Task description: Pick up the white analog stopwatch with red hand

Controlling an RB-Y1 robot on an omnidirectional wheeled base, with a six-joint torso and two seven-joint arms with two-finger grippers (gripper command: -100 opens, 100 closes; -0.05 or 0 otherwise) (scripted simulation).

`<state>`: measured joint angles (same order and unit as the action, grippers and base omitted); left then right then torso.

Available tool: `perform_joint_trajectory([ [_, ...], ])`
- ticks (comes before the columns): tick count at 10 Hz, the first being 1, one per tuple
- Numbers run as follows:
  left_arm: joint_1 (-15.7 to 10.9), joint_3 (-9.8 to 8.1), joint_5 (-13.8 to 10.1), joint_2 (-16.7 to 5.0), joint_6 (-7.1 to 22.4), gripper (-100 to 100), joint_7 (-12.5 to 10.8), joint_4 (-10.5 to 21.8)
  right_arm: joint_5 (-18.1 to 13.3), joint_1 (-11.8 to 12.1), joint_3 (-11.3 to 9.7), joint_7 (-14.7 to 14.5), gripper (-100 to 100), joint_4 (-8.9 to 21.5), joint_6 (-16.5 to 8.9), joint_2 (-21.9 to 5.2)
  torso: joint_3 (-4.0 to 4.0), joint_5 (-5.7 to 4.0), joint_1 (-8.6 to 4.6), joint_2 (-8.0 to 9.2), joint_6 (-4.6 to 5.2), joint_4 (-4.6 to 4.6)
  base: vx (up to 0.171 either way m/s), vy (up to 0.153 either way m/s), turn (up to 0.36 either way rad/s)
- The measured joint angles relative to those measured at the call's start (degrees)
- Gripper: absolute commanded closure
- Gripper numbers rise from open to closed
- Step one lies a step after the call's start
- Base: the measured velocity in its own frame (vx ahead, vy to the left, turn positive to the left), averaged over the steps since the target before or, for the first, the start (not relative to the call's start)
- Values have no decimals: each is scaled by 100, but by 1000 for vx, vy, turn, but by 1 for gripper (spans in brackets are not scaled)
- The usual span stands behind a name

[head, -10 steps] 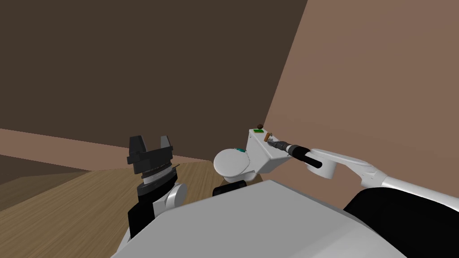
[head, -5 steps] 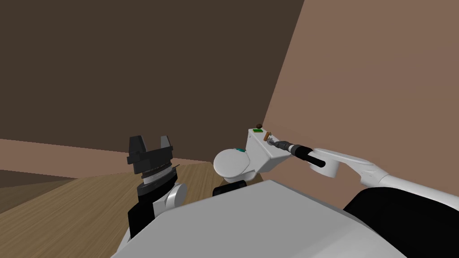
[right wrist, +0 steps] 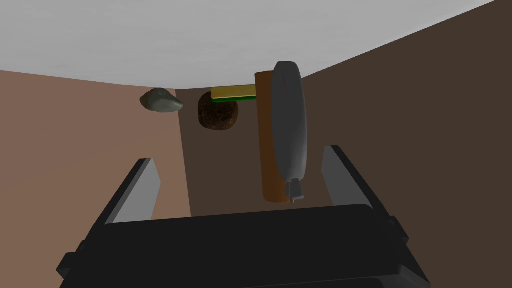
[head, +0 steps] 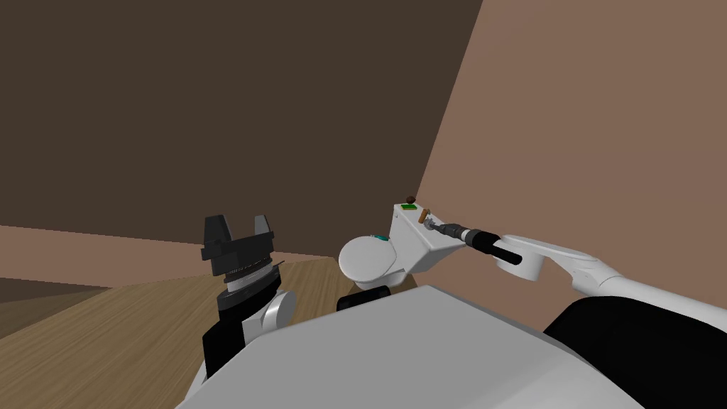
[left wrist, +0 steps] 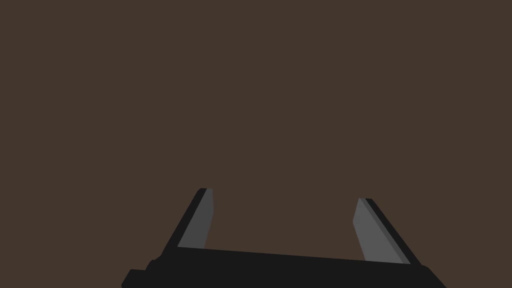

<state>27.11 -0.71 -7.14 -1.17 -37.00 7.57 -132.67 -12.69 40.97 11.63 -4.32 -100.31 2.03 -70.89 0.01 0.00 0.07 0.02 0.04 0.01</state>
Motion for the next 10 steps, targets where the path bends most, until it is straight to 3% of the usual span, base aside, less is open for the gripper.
perform_joint_trajectory([
  [2, -1, 0, 0, 0, 0, 0, 0, 0, 3, -33, -2, -11, -100, 207, 220, -4, -1, 4, 8, 0, -5, -1, -4, 22, 21],
  [5, -1, 0, 0, 0, 0, 0, 0, 0, 7, -32, 5, -7, -100, 226, 242, -11, 2, -2, -12, 4, -3, 1, 4, 6, -16],
  [8, 0, 0, 0, 0, 0, 0, 0, 0, 14, -105, 16, -24, -100, 582, 594, -21, -1, 0, -7, 0, 1, -1, 11, 19, -44],
  [10, 0, 0, 0, 0, 0, 0, 0, 0, 13, -112, 10, -27, -100, 604, 612, -19, 2, -2, -12, 4, 1, 0, 0, 0, 0],
])
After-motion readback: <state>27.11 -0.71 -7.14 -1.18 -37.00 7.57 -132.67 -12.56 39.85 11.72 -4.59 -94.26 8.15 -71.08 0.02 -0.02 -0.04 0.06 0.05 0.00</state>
